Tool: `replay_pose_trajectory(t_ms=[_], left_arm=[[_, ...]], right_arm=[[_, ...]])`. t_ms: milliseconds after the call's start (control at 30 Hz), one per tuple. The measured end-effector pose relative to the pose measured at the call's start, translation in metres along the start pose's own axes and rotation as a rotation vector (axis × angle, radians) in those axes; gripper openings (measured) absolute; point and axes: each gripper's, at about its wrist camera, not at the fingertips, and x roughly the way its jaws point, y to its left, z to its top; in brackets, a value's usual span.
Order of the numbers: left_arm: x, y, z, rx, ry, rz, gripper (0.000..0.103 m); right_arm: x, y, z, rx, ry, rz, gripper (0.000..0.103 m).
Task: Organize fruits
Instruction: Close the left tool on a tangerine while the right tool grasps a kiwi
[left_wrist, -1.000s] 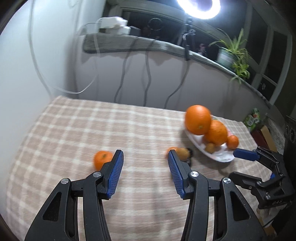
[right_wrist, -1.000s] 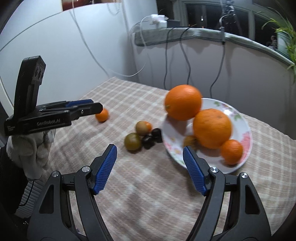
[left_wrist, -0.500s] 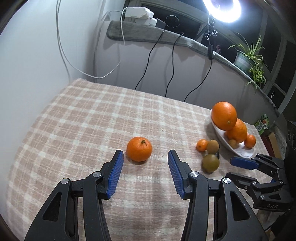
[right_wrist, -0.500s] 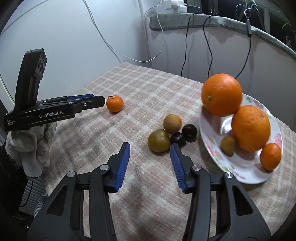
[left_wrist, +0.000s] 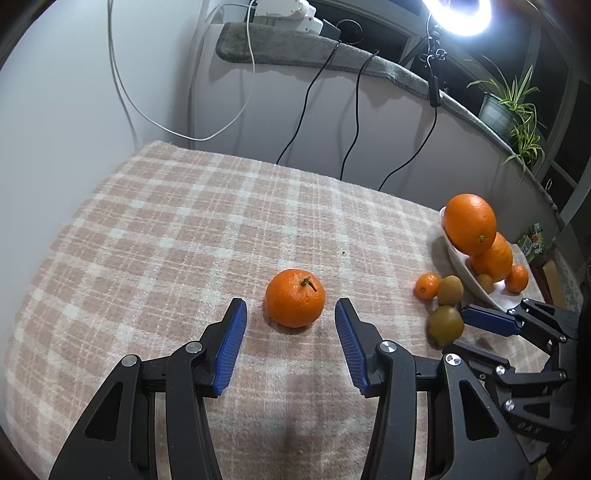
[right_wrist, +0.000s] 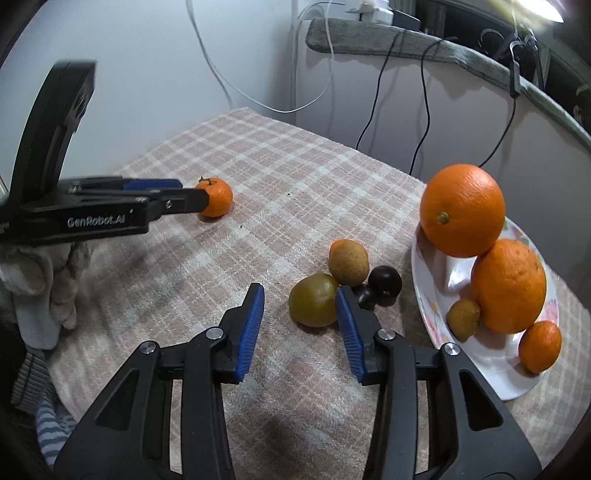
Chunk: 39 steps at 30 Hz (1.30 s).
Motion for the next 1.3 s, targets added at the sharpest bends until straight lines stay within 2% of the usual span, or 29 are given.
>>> replay_pose_trajectory(t_ms=[233,300,433,500,833,967,1133,1300], left_arm=[[0.012,-0.001,0.004,0.013,0.028,0.012,0.049],[0.015,-0.002,0.005,0.021,0.036,0.013,0.048],[0.02,-0.001,0.006,0.025,0.051,0.011,0.041],[0.021,-0.003,0.006,0.033,0.051,0.012,0.037],[0.02,-0.002,0.006,0.03,0.042,0.011,0.036],[0.018,-0.002,0.006,0.025,0.039,0.011,0.036],[0.018,-0.002,0.006,0.024,0.038,0.01,0.036],[0.017,-0.001,0.006,0.016,0.036,0.007,0.036]], right_arm=[[0.003,0.014,-0.003,-0.102,-0.001,-0.079,0.041],[0.003,0.018,-0.004,-0.138,-0.003,-0.113,0.037],[0.002,0.017,-0.003,-0.144,-0.009,-0.135,0.025],[0.002,0.013,-0.002,-0.133,-0.01,-0.123,0.024],[-0.003,-0.014,-0.001,0.016,-0.016,0.012,0.018],[-0.003,-0.017,-0.003,0.041,-0.016,0.041,0.016],[-0.001,-0.014,-0.003,0.003,-0.013,0.038,0.016],[0.002,-0.006,-0.002,-0.056,0.001,0.023,0.033]])
